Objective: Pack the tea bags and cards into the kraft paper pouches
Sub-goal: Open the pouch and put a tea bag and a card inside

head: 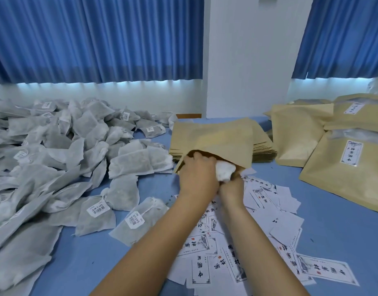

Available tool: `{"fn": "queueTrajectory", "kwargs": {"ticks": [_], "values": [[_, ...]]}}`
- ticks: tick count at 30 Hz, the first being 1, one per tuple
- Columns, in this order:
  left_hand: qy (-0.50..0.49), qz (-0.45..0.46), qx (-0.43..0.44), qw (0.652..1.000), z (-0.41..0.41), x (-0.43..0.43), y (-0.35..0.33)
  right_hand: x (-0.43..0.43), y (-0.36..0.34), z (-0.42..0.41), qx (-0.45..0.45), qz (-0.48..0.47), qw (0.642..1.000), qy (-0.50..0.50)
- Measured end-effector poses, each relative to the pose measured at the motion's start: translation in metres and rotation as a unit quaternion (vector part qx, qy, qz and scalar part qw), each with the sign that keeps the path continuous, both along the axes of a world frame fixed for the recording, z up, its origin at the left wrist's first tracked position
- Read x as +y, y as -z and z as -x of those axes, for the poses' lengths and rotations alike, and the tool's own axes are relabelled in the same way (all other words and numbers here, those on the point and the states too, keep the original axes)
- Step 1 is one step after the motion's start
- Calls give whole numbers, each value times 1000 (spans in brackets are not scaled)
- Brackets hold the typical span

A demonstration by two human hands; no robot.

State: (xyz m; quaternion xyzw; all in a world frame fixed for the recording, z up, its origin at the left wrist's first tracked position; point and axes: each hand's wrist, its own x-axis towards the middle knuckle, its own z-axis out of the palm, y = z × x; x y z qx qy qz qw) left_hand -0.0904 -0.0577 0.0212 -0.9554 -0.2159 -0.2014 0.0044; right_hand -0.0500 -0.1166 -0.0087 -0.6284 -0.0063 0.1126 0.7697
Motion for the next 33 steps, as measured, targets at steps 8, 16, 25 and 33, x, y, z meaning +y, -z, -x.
{"fn": "queueTrajectory", "kwargs": {"ticks": [8,16,25,33], "values": [[-70,76,112,988,-61,41,-15,9,-1,28,-42,-46,992,-108],[21,178,217,960,-45,27,-30,3,-3,18,48,-73,995,-50],[-34,106,-452,885,54,70,-10,-1,-5,7,119,-83,989,-23],[-279,120,7,953,48,149,60,0,-4,6,150,-92,984,-29]]}}
